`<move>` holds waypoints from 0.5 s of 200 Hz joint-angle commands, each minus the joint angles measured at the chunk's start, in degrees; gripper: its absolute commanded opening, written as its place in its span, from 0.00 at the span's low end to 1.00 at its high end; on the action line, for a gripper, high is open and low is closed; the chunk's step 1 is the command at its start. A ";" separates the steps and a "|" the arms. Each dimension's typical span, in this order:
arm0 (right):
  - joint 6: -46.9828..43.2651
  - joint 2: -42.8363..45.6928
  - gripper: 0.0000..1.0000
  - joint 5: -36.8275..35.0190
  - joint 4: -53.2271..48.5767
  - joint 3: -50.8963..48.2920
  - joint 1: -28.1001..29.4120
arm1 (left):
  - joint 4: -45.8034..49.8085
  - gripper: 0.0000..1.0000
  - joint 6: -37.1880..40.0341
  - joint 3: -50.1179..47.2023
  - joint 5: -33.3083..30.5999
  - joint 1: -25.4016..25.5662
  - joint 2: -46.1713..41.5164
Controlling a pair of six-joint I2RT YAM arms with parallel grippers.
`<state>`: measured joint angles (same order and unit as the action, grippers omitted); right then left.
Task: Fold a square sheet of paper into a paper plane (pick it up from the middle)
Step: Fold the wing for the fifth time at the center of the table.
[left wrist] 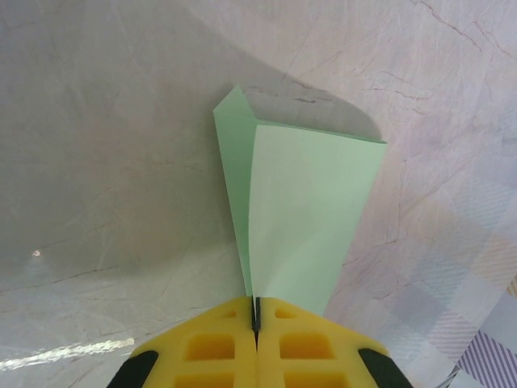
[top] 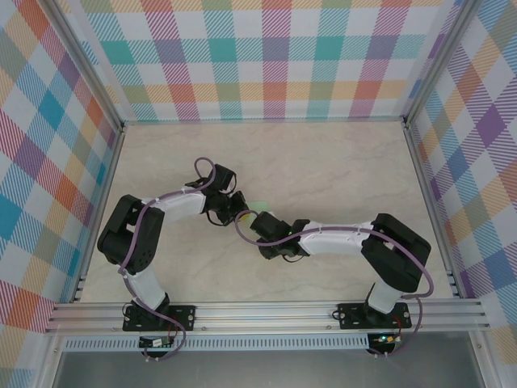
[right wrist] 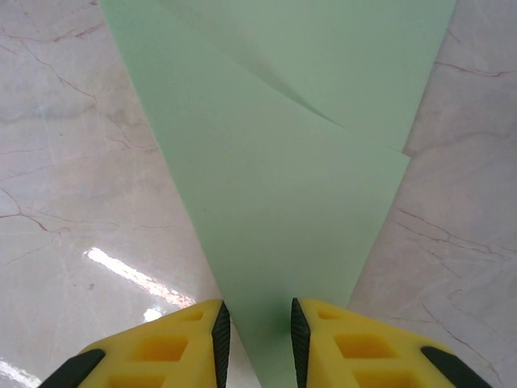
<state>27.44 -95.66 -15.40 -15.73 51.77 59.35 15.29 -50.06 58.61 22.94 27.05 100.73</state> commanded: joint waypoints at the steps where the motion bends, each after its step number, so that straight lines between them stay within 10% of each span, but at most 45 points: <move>1: -2.47 -1.61 0.29 -2.52 -0.83 2.86 -0.19 | 2.03 0.04 -0.29 1.62 0.99 -0.94 0.47; 100: -3.37 -3.54 0.21 -2.79 0.09 4.70 -0.16 | 2.00 0.03 -0.32 1.43 1.05 -0.94 0.60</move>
<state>24.58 -98.67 -17.76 -15.88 54.78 59.33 15.57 -50.09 59.09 23.07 27.05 100.77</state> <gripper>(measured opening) 0.213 0.041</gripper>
